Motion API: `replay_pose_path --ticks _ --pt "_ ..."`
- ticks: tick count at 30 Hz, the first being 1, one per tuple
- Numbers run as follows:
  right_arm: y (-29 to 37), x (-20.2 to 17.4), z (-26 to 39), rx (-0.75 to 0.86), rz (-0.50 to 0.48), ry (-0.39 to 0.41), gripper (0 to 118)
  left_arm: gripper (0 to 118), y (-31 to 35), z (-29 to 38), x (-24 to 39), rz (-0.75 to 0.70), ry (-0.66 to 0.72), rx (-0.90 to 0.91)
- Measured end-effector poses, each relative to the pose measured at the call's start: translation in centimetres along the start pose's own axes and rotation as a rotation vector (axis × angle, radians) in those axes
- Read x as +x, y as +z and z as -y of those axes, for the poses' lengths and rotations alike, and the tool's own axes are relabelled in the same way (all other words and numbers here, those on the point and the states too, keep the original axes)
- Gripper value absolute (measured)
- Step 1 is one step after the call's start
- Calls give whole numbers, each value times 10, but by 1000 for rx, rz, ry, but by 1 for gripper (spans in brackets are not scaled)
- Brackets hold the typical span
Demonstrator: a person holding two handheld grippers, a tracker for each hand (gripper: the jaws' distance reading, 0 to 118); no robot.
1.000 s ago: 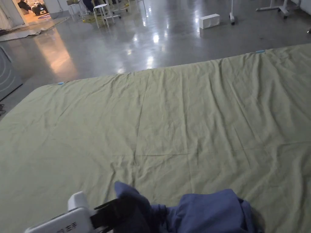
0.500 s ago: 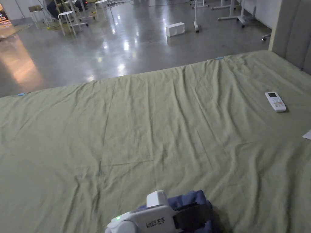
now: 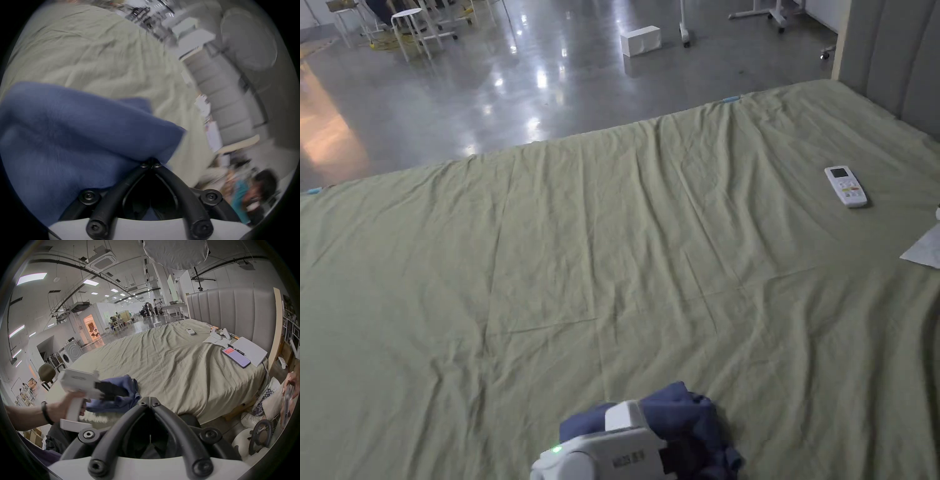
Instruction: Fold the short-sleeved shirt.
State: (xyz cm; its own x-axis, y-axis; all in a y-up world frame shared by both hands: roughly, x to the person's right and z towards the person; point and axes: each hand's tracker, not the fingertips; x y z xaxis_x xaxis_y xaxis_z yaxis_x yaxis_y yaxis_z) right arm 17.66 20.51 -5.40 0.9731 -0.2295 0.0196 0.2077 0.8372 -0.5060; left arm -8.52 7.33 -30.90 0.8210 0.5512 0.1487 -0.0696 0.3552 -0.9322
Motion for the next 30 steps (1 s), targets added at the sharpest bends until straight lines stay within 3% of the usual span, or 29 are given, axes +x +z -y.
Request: replay_pose_path --ticks 2,4,6,7,8,10,15,17,19,20,21,22,24,25,27,30 --pt "4 -1 0 -8 -2 7 0 0 6 2 -5 130 55 90" --pt "2 0 0 -21 -34 -17 0 0 20 -3 7 95 101 55" --pt "-9 -1 -5 -36 -65 -57 0 0 37 -5 13 142 53 92" --pt "-15 -5 -10 -22 -71 -45 0 0 57 -2 9 165 36 107" --pt "-21 -13 -17 -6 -89 -10 0 0 76 -7 15 367 1 213" --pt "-41 -28 -32 -6 -135 45 0 0 114 -6 13 443 -23 312" --pt "-148 -48 -45 -145 -305 -18 0 0 176 3 -36 324 11 384" --pt "-196 -53 -41 -219 -353 -80 0 0 192 7 -56 297 54 377" --pt "-234 -59 -41 -391 -324 -130 0 0 200 12 -79 287 90 374" --pt "-249 -58 -34 -469 -266 -95 0 3 202 13 -93 270 121 365" --pt "-261 -59 -28 -556 -177 -29 0 14 203 14 -102 259 147 353" --pt "-266 -60 -23 -623 -85 58 0 42 203 15 -111 251 169 351" --pt "-263 -56 -28 -574 -166 -28 0 91 193 16 -129 258 184 339" --pt "-264 -55 -35 -615 -146 -99 0 108 185 15 -137 278 208 314" --pt "-270 -55 -33 -637 -155 -15 0 109 162 13 -154 294 224 255" --pt "-273 -53 -35 -644 -154 -35 0 108 122 5 -173 296 248 180"
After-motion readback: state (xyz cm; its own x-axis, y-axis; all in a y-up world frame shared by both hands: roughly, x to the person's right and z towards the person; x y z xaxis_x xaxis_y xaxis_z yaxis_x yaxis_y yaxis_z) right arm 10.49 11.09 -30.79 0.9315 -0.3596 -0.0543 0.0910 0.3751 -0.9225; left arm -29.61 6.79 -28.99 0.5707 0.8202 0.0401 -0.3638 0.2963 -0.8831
